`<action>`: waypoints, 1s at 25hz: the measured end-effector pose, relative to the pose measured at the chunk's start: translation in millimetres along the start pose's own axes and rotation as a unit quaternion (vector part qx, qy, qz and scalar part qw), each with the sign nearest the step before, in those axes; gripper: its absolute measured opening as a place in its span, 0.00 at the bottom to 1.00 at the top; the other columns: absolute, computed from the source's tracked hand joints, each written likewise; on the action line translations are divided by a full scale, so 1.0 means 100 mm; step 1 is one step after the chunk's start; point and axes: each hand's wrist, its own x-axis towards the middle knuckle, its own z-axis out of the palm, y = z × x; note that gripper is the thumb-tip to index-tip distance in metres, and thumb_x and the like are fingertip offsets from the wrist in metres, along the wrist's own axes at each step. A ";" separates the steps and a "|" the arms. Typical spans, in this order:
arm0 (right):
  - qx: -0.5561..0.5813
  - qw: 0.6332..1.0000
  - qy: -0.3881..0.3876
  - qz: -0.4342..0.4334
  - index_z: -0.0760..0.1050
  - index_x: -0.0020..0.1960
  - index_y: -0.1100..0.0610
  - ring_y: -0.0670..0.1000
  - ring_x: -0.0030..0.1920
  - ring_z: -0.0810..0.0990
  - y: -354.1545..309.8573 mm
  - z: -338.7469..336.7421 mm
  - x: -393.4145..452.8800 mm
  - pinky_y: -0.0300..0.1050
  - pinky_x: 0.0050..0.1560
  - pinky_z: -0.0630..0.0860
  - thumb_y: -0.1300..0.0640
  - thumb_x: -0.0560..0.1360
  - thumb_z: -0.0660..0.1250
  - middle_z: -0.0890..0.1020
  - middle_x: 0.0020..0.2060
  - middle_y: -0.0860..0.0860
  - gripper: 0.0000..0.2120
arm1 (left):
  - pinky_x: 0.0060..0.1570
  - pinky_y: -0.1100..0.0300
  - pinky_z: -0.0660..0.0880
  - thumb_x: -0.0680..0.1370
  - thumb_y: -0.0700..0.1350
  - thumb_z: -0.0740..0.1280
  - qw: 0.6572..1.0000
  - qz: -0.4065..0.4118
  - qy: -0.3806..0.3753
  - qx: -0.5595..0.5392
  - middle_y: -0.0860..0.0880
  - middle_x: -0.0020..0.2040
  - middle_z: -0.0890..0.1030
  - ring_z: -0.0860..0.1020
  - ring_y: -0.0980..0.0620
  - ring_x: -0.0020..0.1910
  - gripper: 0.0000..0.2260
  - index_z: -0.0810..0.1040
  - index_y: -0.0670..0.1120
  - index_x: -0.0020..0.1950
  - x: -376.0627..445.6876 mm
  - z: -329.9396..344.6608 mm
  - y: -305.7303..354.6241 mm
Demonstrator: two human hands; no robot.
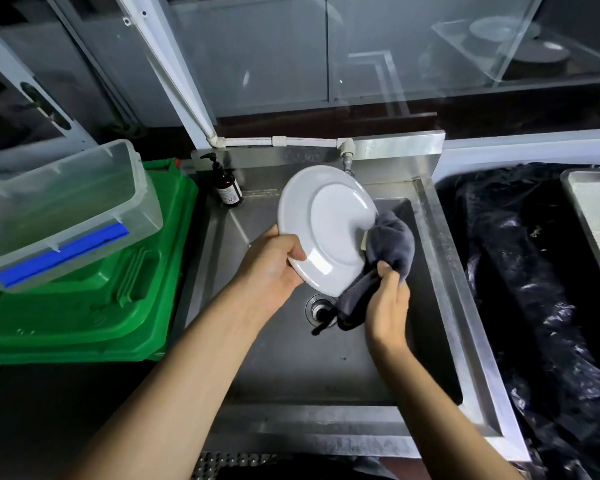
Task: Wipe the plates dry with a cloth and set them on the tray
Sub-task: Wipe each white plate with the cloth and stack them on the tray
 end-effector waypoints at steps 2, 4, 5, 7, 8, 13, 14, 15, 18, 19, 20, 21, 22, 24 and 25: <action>0.004 0.998 -0.028 -0.049 0.79 0.52 0.58 0.41 0.45 0.79 0.10 0.05 -0.14 0.33 0.47 0.75 0.47 0.75 0.59 0.84 0.41 0.44 0.17 | 0.41 0.49 0.83 0.66 0.26 0.54 0.999 0.000 0.015 -0.029 0.44 0.42 0.86 0.85 0.46 0.39 0.21 0.83 0.46 0.37 0.03 0.01 -0.02; -0.022 0.989 -0.078 -0.125 0.73 0.72 0.56 0.45 0.67 0.73 0.17 0.08 -0.26 0.43 0.70 0.70 0.49 0.76 0.58 0.79 0.67 0.52 0.26 | 0.43 0.49 0.83 0.67 0.26 0.53 0.998 0.004 0.030 -0.052 0.42 0.43 0.85 0.85 0.44 0.40 0.20 0.80 0.43 0.45 0.04 0.04 -0.04; -0.042 0.978 -0.107 -0.176 0.65 0.78 0.50 0.43 0.76 0.64 0.19 0.10 -0.32 0.45 0.78 0.61 0.49 0.77 0.57 0.70 0.76 0.48 0.30 | 0.44 0.51 0.81 0.68 0.26 0.52 0.998 0.008 0.035 -0.050 0.41 0.44 0.85 0.84 0.43 0.41 0.21 0.79 0.43 0.48 0.06 0.07 -0.06; -0.069 0.945 -0.161 -0.275 0.54 0.80 0.39 0.42 0.81 0.53 0.22 0.15 -0.41 0.50 0.81 0.51 0.46 0.80 0.54 0.58 0.80 0.37 0.29 | 0.43 0.56 0.77 0.71 0.26 0.53 0.998 0.019 0.054 -0.032 0.42 0.43 0.83 0.81 0.45 0.41 0.20 0.79 0.43 0.50 0.07 0.11 -0.10; -0.080 0.928 -0.179 -0.318 0.54 0.81 0.39 0.45 0.82 0.52 0.25 0.16 -0.45 0.55 0.81 0.51 0.44 0.83 0.52 0.57 0.80 0.36 0.27 | 0.42 0.57 0.78 0.74 0.27 0.55 0.997 0.025 0.068 -0.020 0.42 0.41 0.83 0.80 0.45 0.40 0.17 0.79 0.43 0.48 0.08 0.13 -0.11; -0.085 0.898 -0.206 -0.380 0.57 0.82 0.50 0.50 0.82 0.55 0.43 0.09 -0.50 0.51 0.81 0.49 0.46 0.85 0.52 0.58 0.81 0.39 0.26 | 0.43 0.55 0.78 0.72 0.28 0.55 0.993 0.014 0.111 -0.019 0.43 0.34 0.79 0.78 0.44 0.36 0.15 0.77 0.45 0.41 0.09 0.06 -0.17; -0.084 0.899 -0.205 -0.377 0.57 0.82 0.51 0.51 0.82 0.56 0.47 0.07 -0.49 0.50 0.81 0.50 0.47 0.85 0.53 0.59 0.81 0.41 0.27 | 0.39 0.59 0.78 0.70 0.27 0.53 0.994 0.015 0.107 -0.029 0.44 0.33 0.79 0.77 0.45 0.34 0.17 0.76 0.45 0.41 0.08 0.06 -0.17; -0.081 0.906 -0.199 -0.366 0.58 0.82 0.51 0.51 0.82 0.57 0.52 0.03 -0.48 0.50 0.81 0.51 0.45 0.85 0.53 0.61 0.81 0.42 0.27 | 0.36 0.61 0.78 0.69 0.27 0.51 0.994 0.013 0.098 -0.043 0.45 0.32 0.79 0.77 0.45 0.33 0.18 0.75 0.45 0.42 0.07 0.06 -0.18; -0.047 0.959 -0.143 -0.239 0.64 0.80 0.48 0.51 0.76 0.67 0.62 -0.05 -0.44 0.54 0.79 0.61 0.47 0.82 0.55 0.72 0.75 0.49 0.26 | 0.42 0.52 0.81 0.68 0.27 0.50 0.995 0.002 0.070 -0.071 0.41 0.41 0.83 0.82 0.42 0.40 0.20 0.75 0.44 0.48 0.07 0.05 -0.20; -0.029 0.978 -0.115 -0.174 0.68 0.77 0.51 0.53 0.71 0.73 0.60 -0.06 -0.41 0.57 0.76 0.65 0.49 0.79 0.55 0.77 0.69 0.53 0.27 | 0.43 0.48 0.82 0.67 0.27 0.51 0.994 -0.001 0.065 -0.083 0.40 0.44 0.84 0.83 0.40 0.43 0.21 0.76 0.43 0.49 0.08 0.03 -0.22; -0.019 0.989 -0.081 -0.126 0.73 0.72 0.56 0.55 0.65 0.77 0.56 -0.10 -0.36 0.58 0.72 0.70 0.50 0.77 0.55 0.80 0.63 0.56 0.26 | 0.43 0.45 0.82 0.67 0.27 0.52 0.994 -0.009 0.059 -0.091 0.40 0.47 0.85 0.84 0.40 0.45 0.21 0.76 0.42 0.50 0.10 0.02 -0.26; -0.008 0.994 -0.053 -0.096 0.75 0.64 0.58 0.54 0.59 0.78 0.52 -0.14 -0.29 0.55 0.67 0.73 0.50 0.76 0.56 0.81 0.58 0.55 0.22 | 0.44 0.44 0.82 0.66 0.27 0.53 0.995 -0.018 0.052 -0.088 0.40 0.48 0.85 0.85 0.40 0.47 0.21 0.77 0.42 0.50 0.10 0.02 -0.31; 0.004 0.996 -0.032 -0.079 0.75 0.57 0.58 0.50 0.52 0.78 0.48 -0.18 -0.22 0.50 0.60 0.74 0.50 0.75 0.57 0.81 0.51 0.51 0.17 | 0.45 0.44 0.83 0.66 0.27 0.53 0.996 -0.026 0.042 -0.075 0.41 0.50 0.85 0.85 0.41 0.48 0.21 0.78 0.42 0.52 0.09 0.02 -0.36; 0.003 0.998 -0.010 -0.062 0.75 0.51 0.55 0.45 0.45 0.75 0.41 -0.32 -0.05 0.44 0.50 0.73 0.51 0.76 0.58 0.78 0.44 0.46 0.11 | 0.46 0.47 0.83 0.67 0.28 0.54 0.998 -0.051 0.025 -0.040 0.42 0.51 0.85 0.84 0.42 0.49 0.23 0.78 0.43 0.55 0.07 0.07 -0.50; -0.013 0.998 0.002 -0.054 0.75 0.50 0.56 0.45 0.44 0.74 0.41 -0.42 0.06 0.44 0.48 0.73 0.53 0.78 0.59 0.78 0.43 0.47 0.09 | 0.46 0.48 0.83 0.67 0.28 0.54 0.997 -0.067 0.023 -0.026 0.43 0.51 0.85 0.83 0.43 0.50 0.23 0.77 0.43 0.55 0.06 0.10 -0.58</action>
